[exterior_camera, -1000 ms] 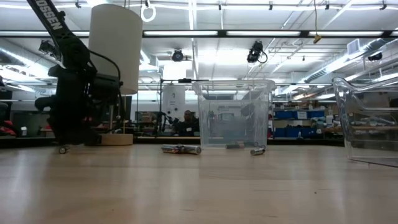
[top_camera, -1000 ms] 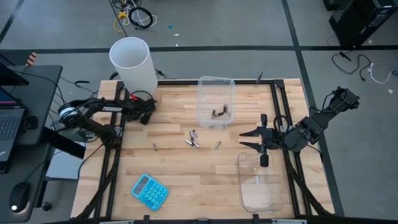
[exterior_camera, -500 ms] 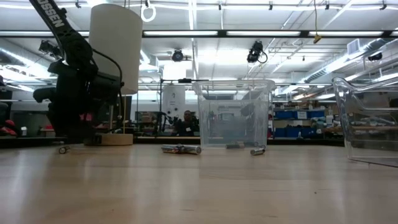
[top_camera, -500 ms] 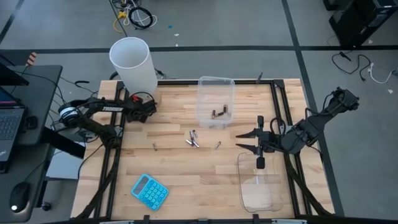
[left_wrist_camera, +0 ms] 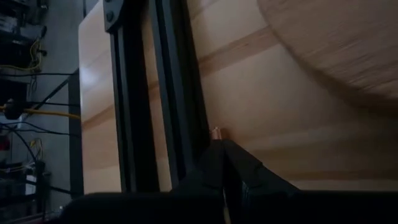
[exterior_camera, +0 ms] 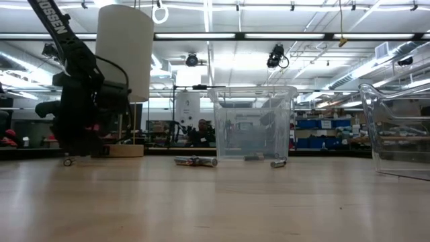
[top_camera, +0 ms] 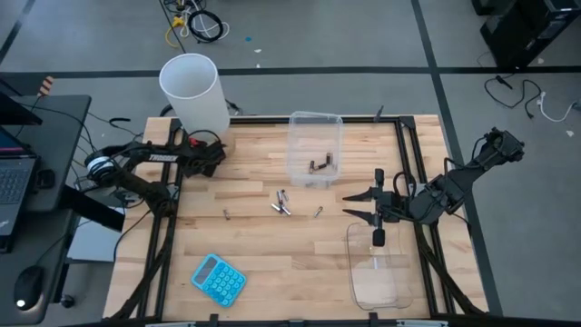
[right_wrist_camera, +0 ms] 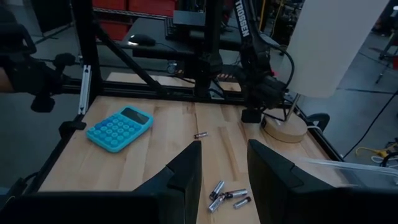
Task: Sort batteries
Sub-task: Put the brown battery into the top transparent bin
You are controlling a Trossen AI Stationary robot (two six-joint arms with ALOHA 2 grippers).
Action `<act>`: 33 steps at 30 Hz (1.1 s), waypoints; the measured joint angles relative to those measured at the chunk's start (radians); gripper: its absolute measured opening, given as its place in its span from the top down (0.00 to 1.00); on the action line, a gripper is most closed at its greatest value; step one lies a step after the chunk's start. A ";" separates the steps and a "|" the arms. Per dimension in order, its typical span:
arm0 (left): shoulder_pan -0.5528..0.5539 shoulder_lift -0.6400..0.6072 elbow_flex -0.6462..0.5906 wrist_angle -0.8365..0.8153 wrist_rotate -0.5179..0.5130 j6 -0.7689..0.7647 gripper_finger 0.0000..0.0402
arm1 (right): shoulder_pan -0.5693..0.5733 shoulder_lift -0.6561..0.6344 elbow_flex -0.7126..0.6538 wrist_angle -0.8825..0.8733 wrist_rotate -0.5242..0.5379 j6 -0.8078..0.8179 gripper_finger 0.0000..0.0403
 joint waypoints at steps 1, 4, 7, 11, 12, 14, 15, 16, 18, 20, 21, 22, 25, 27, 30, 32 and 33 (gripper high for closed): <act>0.002 0.000 -0.005 -0.001 0.000 0.000 1.00 | 0.000 0.000 0.000 0.000 0.000 0.000 0.71; 0.007 -0.001 -0.015 0.005 0.000 -0.002 1.00 | 0.000 0.000 0.000 0.000 0.001 0.000 0.71; 0.004 -0.002 -0.017 0.003 0.009 -0.001 1.00 | -0.002 0.000 0.000 0.000 0.001 -0.003 0.71; -0.025 -0.001 -0.018 -0.010 0.060 -0.005 1.00 | -0.010 0.000 0.000 0.002 0.002 -0.007 0.71; -0.028 -0.001 -0.018 -0.011 0.079 -0.005 1.00 | -0.012 0.000 0.000 0.002 0.002 -0.007 0.71; -0.044 -0.003 -0.016 -0.016 0.111 -0.006 1.00 | -0.012 0.000 0.000 0.002 0.002 -0.007 0.71; -0.058 -0.002 -0.015 -0.023 0.113 -0.011 1.00 | -0.012 0.000 0.000 0.002 0.002 -0.007 0.71; -0.072 -0.002 -0.010 -0.038 0.118 -0.025 1.00 | -0.012 0.000 0.000 0.002 0.002 -0.007 0.71; -0.099 -0.001 0.013 -0.083 0.146 -0.044 1.00 | -0.012 0.000 0.000 0.002 0.002 -0.007 0.71; -0.124 -0.001 0.040 -0.120 0.178 -0.056 1.00 | -0.013 0.000 0.000 0.002 0.002 -0.007 0.71; -0.135 0.000 0.055 -0.135 0.189 -0.058 1.00 | -0.016 0.000 0.000 0.002 0.002 -0.007 0.71; -0.146 0.000 0.069 -0.147 0.194 -0.061 1.00 | -0.019 0.000 0.000 0.003 0.002 -0.007 0.71; -0.157 0.000 0.095 -0.201 0.148 -0.074 1.00 | -0.030 0.000 0.000 0.002 0.002 -0.007 0.71; -0.154 0.000 0.098 -0.238 0.112 -0.084 1.00 | -0.035 0.000 0.000 0.002 0.002 -0.007 0.71; -0.137 0.000 0.099 -0.281 0.078 -0.092 1.00 | -0.043 0.000 0.000 0.002 0.002 -0.007 0.71; -0.125 0.000 0.099 -0.281 0.045 -0.090 1.00 | -0.044 0.000 0.000 0.002 0.002 -0.008 0.71; -0.118 0.000 0.099 -0.280 0.034 -0.089 1.00 | -0.044 0.000 0.000 0.002 0.002 -0.011 0.71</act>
